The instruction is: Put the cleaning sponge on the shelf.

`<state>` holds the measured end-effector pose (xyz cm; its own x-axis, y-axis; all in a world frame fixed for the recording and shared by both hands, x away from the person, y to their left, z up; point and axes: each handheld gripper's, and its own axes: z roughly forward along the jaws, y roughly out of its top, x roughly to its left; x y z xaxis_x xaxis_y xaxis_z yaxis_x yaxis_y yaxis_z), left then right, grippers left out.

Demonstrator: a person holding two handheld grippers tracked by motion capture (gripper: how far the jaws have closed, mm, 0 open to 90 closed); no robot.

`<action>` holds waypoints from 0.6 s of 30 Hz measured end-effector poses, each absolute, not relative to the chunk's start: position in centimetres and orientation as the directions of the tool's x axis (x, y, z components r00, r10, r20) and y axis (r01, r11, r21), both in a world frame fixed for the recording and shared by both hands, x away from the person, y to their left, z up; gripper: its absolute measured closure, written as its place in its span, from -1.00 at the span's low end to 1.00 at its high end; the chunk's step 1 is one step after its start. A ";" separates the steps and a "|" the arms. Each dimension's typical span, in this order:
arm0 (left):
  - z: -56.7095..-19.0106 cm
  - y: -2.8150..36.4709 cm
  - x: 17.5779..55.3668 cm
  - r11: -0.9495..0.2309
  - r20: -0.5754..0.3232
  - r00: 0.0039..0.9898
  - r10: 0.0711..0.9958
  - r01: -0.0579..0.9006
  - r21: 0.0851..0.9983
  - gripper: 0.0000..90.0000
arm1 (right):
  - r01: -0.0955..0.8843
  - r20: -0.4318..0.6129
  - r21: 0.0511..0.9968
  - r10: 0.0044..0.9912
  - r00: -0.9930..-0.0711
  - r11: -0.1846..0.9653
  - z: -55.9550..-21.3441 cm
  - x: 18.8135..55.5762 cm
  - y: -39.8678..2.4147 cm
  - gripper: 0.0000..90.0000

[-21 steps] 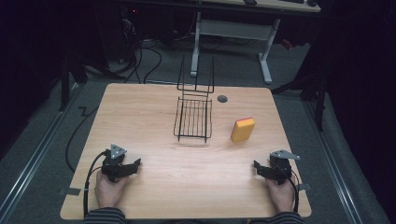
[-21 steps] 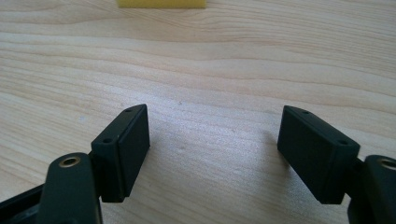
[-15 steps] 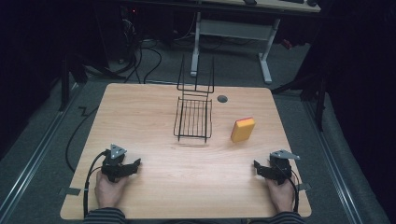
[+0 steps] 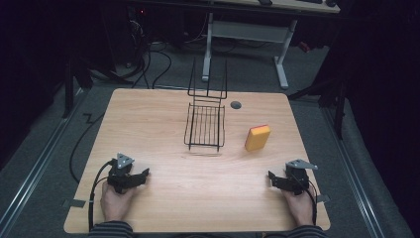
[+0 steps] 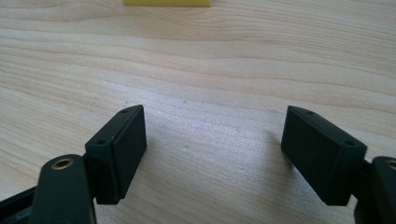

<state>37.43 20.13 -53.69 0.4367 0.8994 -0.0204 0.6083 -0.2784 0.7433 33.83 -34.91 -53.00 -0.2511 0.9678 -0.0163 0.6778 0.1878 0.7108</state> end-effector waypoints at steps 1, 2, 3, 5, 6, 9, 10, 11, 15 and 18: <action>-53.7 20.1 37.4 -0.278 -0.021 0.437 0.899 0.608 0.743 -0.41 | 0.678 -0.016 0.711 0.968 -0.251 0.188 -53.0 33.8 -34.9 -0.50; -53.7 20.1 37.4 -0.278 -0.021 0.437 0.899 0.608 0.743 -0.41 | 0.677 -0.016 0.711 0.967 -0.253 0.189 -53.0 33.8 -34.9 -0.51; -53.7 20.1 37.4 -0.278 -0.021 0.437 0.899 0.608 0.743 -0.41 | 0.677 -0.014 0.711 0.966 -0.258 0.191 -53.0 33.8 -34.9 -0.51; -53.7 20.1 37.4 -0.279 -0.020 0.436 0.900 0.609 0.743 -0.41 | 0.677 -0.013 0.711 0.965 -0.261 0.193 -53.0 33.7 -34.9 -0.51; -53.7 20.1 37.4 -0.279 -0.020 0.437 0.899 0.608 0.743 -0.41 | 0.677 -0.012 0.710 0.965 -0.262 0.193 -53.0 33.7 -34.9 -0.51; -53.7 20.1 37.4 -0.279 -0.019 0.437 0.899 0.608 0.743 -0.41 | 0.675 -0.017 0.711 0.964 -0.266 0.199 -53.0 33.7 -35.0 -0.51; -53.7 20.1 37.4 -0.279 -0.019 0.436 0.900 0.608 0.744 -0.41 | 0.674 -0.016 0.711 0.963 -0.269 0.200 -53.0 33.7 -35.0 -0.51; -53.7 20.1 37.4 -0.279 -0.019 0.436 0.900 0.608 0.744 -0.41 | 0.674 -0.016 0.711 0.962 -0.273 0.203 -53.0 33.6 -35.0 -0.52; -53.7 20.1 37.4 -0.279 -0.020 0.437 0.899 0.608 0.743 -0.41 | 0.670 -0.017 0.710 0.956 -0.292 0.217 -53.0 33.5 -35.0 -0.52; -53.7 20.1 37.4 -0.278 -0.021 0.437 0.899 0.608 0.743 -0.41 | 0.670 -0.018 0.709 0.955 -0.295 0.220 -53.0 33.5 -35.0 -0.52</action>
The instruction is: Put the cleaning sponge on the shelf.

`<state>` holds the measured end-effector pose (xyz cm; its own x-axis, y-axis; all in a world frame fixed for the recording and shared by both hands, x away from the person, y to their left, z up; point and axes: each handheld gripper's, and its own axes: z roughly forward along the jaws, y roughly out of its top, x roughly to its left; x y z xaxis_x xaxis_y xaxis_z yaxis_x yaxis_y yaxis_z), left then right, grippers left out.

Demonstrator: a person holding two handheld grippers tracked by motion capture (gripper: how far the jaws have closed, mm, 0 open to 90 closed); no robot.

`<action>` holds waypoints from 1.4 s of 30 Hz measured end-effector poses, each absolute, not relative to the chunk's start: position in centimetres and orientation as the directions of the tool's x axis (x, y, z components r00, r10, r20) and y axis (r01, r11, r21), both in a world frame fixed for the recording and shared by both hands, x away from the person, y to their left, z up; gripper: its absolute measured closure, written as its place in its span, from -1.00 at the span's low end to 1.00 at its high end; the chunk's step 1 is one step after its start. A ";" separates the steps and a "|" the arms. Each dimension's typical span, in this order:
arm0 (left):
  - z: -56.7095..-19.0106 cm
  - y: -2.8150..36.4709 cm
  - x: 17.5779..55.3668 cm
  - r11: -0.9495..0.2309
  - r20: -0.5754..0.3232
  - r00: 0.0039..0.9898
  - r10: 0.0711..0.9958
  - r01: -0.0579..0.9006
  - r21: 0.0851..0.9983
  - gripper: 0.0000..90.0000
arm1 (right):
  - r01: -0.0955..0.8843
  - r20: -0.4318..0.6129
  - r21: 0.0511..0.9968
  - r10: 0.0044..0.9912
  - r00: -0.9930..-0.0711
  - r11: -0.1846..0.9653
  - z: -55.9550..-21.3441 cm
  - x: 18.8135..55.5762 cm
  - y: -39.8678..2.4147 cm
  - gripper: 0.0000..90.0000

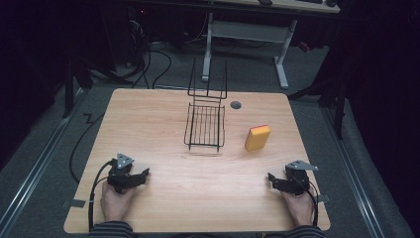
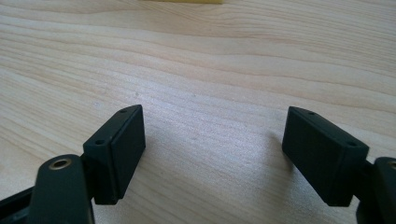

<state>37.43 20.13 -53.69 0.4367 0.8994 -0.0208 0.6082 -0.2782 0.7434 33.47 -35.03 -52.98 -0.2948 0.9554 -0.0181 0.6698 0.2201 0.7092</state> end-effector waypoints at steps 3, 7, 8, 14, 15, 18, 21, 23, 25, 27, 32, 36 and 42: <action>-53.7 20.1 37.4 -0.278 -0.021 0.437 0.899 0.609 0.743 -0.41 | 0.674 -0.014 0.708 0.957 -0.289 0.213 -52.9 33.4 -34.9 -0.52; -53.7 20.1 37.4 -0.278 -0.021 0.437 0.899 0.608 0.743 -0.41 | 0.671 -0.001 0.713 0.958 -0.287 0.202 -52.8 33.2 -34.9 -0.53; -53.7 20.1 37.4 -0.278 -0.021 0.437 0.899 0.609 0.743 -0.41 | 0.670 0.003 0.715 0.958 -0.288 0.199 -52.7 33.2 -34.9 -0.53; -53.7 20.1 37.4 -0.282 -0.021 0.441 0.897 0.608 0.742 -0.42 | 0.655 0.011 0.729 0.953 -0.303 0.200 -52.1 32.7 -34.7 -0.55; -53.7 20.1 37.4 -0.281 -0.021 0.440 0.898 0.608 0.743 -0.42 | 0.653 0.017 0.732 0.953 -0.302 0.195 -52.0 32.7 -34.6 -0.55; -53.7 20.1 37.4 -0.282 -0.021 0.441 0.897 0.608 0.742 -0.42 | 0.652 0.031 0.734 0.951 -0.307 0.187 -52.0 32.6 -34.5 -0.55; -53.7 20.1 37.4 -0.281 -0.020 0.441 0.897 0.608 0.743 -0.42 | 0.652 0.035 0.734 0.948 -0.316 0.190 -52.0 32.6 -34.2 -0.55; -53.7 20.1 37.4 -0.282 -0.020 0.441 0.897 0.608 0.742 -0.42 | 0.652 0.038 0.735 0.948 -0.314 0.187 -51.9 32.5 -34.1 -0.55; -53.7 20.1 37.4 -0.283 -0.019 0.441 0.897 0.608 0.742 -0.42 | 0.649 0.041 0.738 0.948 -0.317 0.185 -51.9 32.5 -33.9 -0.55; -53.7 20.1 37.4 -0.282 -0.020 0.441 0.897 0.608 0.742 -0.42 | 0.649 0.042 0.738 0.948 -0.316 0.183 -51.8 32.5 -33.9 -0.55; -53.7 20.1 37.4 -0.281 -0.020 0.440 0.898 0.607 0.743 -0.42 | 0.643 0.047 0.744 0.945 -0.323 0.183 -51.6 32.4 -33.5 -0.55; -53.7 20.1 37.4 -0.281 -0.020 0.440 0.898 0.607 0.743 -0.42 | 0.628 0.042 0.755 0.942 -0.332 0.188 -51.0 32.4 -33.2 -0.55; -53.7 20.1 37.4 -0.281 -0.020 0.440 0.898 0.607 0.743 -0.42 | 0.609 0.046 0.774 0.943 -0.330 0.175 -50.4 32.7 -32.8 -0.57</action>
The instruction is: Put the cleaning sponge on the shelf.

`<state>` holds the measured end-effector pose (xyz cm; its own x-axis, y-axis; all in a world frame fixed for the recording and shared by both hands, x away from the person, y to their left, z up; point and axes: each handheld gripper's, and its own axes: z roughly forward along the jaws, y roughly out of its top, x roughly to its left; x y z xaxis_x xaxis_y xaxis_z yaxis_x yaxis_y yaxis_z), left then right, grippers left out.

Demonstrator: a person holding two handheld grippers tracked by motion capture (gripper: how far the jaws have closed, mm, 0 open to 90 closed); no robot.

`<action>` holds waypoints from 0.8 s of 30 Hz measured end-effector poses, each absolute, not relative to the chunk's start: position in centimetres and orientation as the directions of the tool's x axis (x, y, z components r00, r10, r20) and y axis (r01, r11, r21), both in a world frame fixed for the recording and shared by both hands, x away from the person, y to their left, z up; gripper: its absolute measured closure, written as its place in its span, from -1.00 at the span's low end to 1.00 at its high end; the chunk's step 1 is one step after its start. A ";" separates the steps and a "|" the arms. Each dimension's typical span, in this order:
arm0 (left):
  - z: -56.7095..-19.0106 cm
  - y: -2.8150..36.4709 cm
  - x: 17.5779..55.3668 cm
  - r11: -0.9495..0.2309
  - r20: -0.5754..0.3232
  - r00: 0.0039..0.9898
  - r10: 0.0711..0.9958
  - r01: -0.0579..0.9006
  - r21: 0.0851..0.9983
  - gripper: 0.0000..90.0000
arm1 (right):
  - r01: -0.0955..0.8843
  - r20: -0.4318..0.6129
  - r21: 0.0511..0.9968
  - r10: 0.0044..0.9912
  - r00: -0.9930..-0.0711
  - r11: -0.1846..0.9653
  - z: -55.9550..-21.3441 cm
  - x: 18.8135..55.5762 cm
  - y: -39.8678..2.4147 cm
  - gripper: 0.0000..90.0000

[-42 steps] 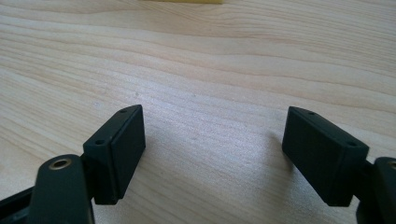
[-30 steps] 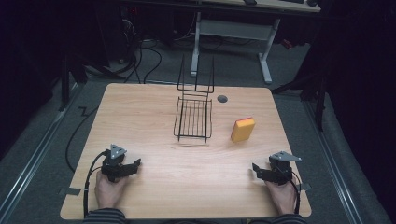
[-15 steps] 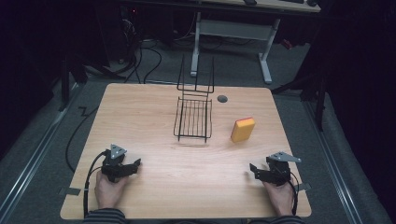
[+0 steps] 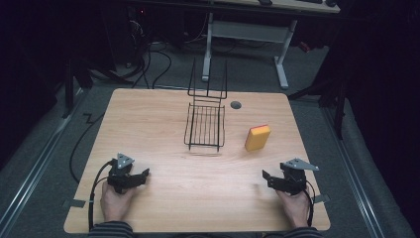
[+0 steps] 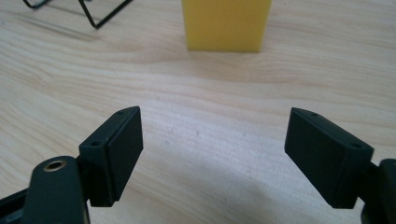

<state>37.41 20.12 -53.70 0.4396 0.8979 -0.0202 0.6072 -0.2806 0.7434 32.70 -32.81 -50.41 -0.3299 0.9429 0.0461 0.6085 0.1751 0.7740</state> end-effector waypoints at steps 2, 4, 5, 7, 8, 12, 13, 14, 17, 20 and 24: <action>-53.7 20.1 37.4 -0.281 -0.020 0.440 0.898 0.607 0.743 -0.42 | 0.614 0.055 0.771 0.943 -0.328 0.168 -50.2 33.1 -32.6 -0.65; -53.7 20.1 37.4 -0.281 -0.020 0.440 0.898 0.607 0.743 -0.42 | 0.614 0.051 0.769 0.941 -0.335 0.177 -49.9 33.7 -32.1 -0.66; -53.7 20.1 37.4 -0.281 -0.021 0.440 0.898 0.607 0.743 -0.42 | 0.614 0.051 0.769 0.941 -0.335 0.177 -49.9 33.7 -32.1 -0.66; -53.7 20.1 37.4 -0.281 -0.021 0.440 0.898 0.607 0.743 -0.42 | 0.608 0.050 0.773 0.938 -0.344 0.182 -49.7 34.1 -31.7 -0.67; -53.7 20.1 37.4 -0.281 -0.021 0.440 0.898 0.607 0.743 -0.42 | 0.602 0.044 0.776 0.936 -0.350 0.188 -49.4 34.5 -31.3 -0.67; -53.7 20.2 37.4 -0.279 -0.022 0.440 0.898 0.608 0.744 -0.42 | 0.590 0.038 0.784 0.933 -0.357 0.194 -49.0 35.0 -30.9 -0.68; -53.7 20.2 37.4 -0.279 -0.023 0.440 0.898 0.608 0.743 -0.42 | 0.592 0.041 0.783 0.934 -0.355 0.191 -48.9 35.0 -30.7 -0.68; -53.7 20.2 37.4 -0.279 -0.023 0.440 0.897 0.608 0.743 -0.42 | 0.591 0.041 0.784 0.934 -0.354 0.190 -48.8 35.2 -30.6 -0.68; -53.7 20.2 37.4 -0.279 -0.023 0.441 0.897 0.608 0.743 -0.42 | 0.581 0.040 0.792 0.934 -0.356 0.187 -48.4 35.6 -30.3 -0.71; -53.7 20.2 37.4 -0.279 -0.022 0.440 0.898 0.608 0.744 -0.42 | 0.575 0.045 0.797 0.933 -0.358 0.182 -48.1 36.0 -30.1 -0.76; -53.7 20.2 37.4 -0.279 -0.023 0.440 0.898 0.608 0.743 -0.42 | 0.568 0.050 0.806 0.935 -0.351 0.170 -47.7 36.5 -30.0 -0.79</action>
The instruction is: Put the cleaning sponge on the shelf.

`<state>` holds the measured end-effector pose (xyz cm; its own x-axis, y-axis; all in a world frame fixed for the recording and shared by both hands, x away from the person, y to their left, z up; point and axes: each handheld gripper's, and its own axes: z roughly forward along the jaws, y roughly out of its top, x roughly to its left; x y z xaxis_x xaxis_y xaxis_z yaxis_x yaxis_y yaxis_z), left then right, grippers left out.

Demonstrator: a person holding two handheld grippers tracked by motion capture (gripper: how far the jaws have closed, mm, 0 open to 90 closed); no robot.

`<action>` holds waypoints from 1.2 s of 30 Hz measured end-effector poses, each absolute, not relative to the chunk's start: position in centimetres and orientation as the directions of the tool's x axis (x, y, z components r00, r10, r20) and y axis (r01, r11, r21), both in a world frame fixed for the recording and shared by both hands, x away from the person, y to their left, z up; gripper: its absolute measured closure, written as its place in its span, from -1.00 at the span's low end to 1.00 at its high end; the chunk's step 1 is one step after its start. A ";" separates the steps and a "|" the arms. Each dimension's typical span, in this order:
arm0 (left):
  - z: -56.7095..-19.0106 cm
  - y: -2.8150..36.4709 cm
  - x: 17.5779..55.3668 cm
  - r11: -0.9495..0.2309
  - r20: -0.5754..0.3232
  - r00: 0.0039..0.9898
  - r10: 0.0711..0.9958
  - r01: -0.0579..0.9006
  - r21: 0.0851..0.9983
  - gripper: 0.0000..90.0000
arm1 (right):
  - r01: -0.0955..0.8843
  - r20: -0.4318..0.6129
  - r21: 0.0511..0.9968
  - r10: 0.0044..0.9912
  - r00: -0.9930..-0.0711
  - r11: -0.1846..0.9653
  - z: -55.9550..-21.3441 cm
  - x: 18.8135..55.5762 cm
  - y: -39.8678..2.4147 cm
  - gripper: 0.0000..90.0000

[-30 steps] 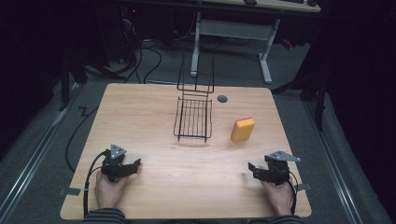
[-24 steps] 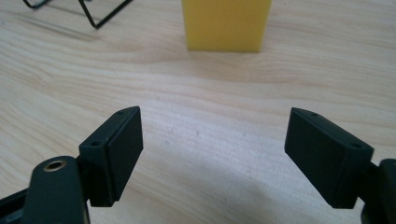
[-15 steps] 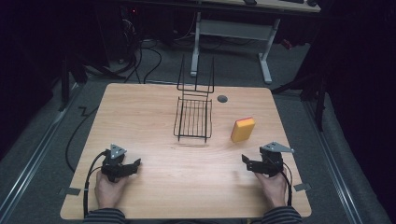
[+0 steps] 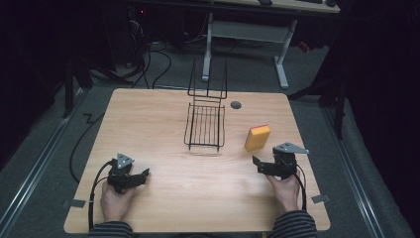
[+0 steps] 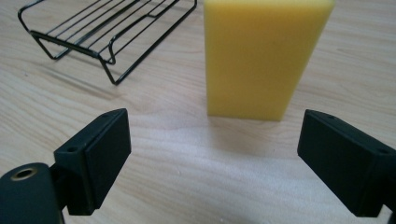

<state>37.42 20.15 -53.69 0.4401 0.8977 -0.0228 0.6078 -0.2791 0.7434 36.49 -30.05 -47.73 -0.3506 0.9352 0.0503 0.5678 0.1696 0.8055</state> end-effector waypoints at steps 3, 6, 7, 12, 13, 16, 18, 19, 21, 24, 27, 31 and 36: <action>-53.7 20.2 37.4 -0.280 -0.022 0.440 0.898 0.608 0.743 -0.42 | 0.572 0.056 0.804 0.937 -0.346 0.163 -47.6 36.8 -30.0 -0.81; -53.7 20.2 37.4 -0.280 -0.022 0.440 0.898 0.608 0.743 -0.42 | 0.577 0.059 0.801 0.937 -0.344 0.161 -47.4 37.6 -29.8 -0.86; -53.7 20.2 37.4 -0.280 -0.022 0.440 0.898 0.608 0.743 -0.42 | 0.571 0.053 0.804 0.938 -0.344 0.164 -47.4 37.8 -29.8 -0.89; -53.7 20.1 37.4 -0.280 -0.022 0.440 0.898 0.608 0.743 -0.42 | 0.562 0.058 0.814 0.942 -0.331 0.148 -47.2 38.4 -29.8 -0.95; -53.7 20.1 37.4 -0.280 -0.022 0.440 0.898 0.608 0.743 -0.42 | 0.561 0.058 0.815 0.943 -0.329 0.145 -47.2 38.7 -29.8 -0.96; -53.7 20.1 37.4 -0.280 -0.022 0.440 0.898 0.608 0.743 -0.42 | 0.554 0.058 0.821 0.944 -0.323 0.139 -46.9 39.2 -29.8 -0.97; -53.7 20.1 37.4 -0.280 -0.022 0.440 0.898 0.608 0.743 -0.42 | 0.556 0.061 0.821 0.946 -0.317 0.134 -46.8 39.3 -29.7 -0.98; -53.7 20.1 37.4 -0.280 -0.021 0.440 0.898 0.608 0.743 -0.42 | 0.553 0.058 0.822 0.946 -0.318 0.136 -46.7 39.4 -29.7 -0.98; -53.7 20.1 37.4 -0.281 -0.021 0.440 0.898 0.608 0.742 -0.42 | 0.550 0.053 0.823 0.946 -0.318 0.139 -46.6 39.6 -29.7 -0.99; -53.7 20.1 37.4 -0.281 -0.021 0.440 0.898 0.608 0.743 -0.42 | 0.548 0.055 0.826 0.949 -0.312 0.132 -46.4 39.9 -29.8 -0.99; -53.7 20.1 37.4 -0.280 -0.022 0.440 0.898 0.608 0.743 -0.42 | 0.537 0.060 0.835 0.950 -0.306 0.120 -46.4 40.4 -29.9 -0.99; -53.7 20.2 37.4 -0.280 -0.022 0.441 0.897 0.608 0.743 -0.42 | 0.551 0.074 0.829 0.955 -0.286 0.101 -46.8 41.0 -30.0 -1.00; -53.7 20.1 37.4 -0.280 -0.021 0.440 0.898 0.608 0.743 -0.42 | 0.548 0.076 0.831 0.956 -0.285 0.097 -47.0 41.7 -29.8 -1.00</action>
